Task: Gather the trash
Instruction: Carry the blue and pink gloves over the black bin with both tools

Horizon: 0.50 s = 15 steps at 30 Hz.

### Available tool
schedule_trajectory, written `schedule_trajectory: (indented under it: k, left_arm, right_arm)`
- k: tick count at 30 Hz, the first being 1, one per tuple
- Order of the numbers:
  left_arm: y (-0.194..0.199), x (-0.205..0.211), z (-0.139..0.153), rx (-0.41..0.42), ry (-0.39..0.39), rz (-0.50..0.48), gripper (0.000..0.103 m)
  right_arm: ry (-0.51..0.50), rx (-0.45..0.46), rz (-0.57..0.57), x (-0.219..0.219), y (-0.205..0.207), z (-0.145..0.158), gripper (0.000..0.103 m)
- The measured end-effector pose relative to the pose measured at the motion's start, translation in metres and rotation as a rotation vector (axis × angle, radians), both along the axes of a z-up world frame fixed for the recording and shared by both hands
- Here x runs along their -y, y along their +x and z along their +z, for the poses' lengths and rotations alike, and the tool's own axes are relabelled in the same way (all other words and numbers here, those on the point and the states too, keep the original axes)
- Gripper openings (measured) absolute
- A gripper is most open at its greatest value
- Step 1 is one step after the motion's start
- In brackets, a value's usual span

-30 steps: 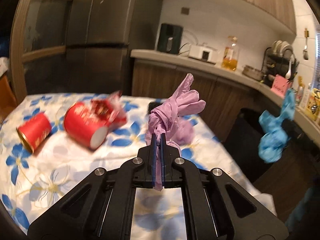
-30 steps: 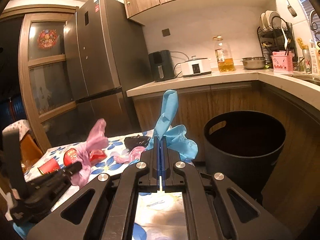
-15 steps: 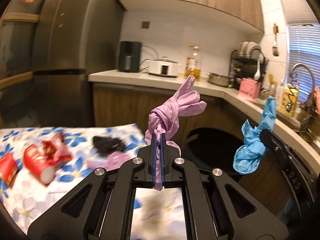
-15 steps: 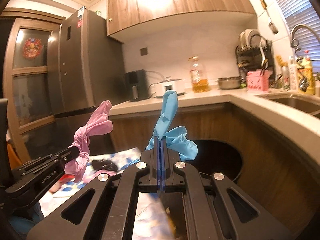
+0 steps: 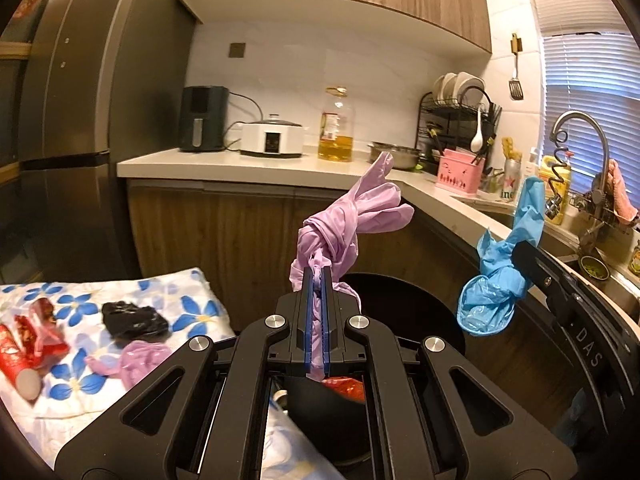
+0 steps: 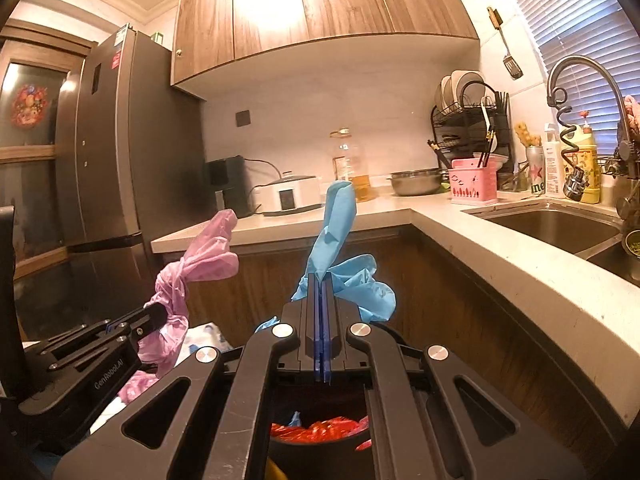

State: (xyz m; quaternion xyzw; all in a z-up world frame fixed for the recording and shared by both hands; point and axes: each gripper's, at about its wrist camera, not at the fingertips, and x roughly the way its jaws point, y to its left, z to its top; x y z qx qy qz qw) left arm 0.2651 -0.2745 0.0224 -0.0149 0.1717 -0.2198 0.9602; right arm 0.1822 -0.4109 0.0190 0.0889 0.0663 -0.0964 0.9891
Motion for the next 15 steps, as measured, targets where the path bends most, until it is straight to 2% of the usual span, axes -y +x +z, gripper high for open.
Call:
schedule_trajectory:
  k: [15]
  left_arm:
    - [0.029,0.028,-0.017,-0.033,0.004,-0.035,0.002]
  right_arm:
    - [0.016,-0.012,0.006,0.011,0.021,-0.008,0.002]
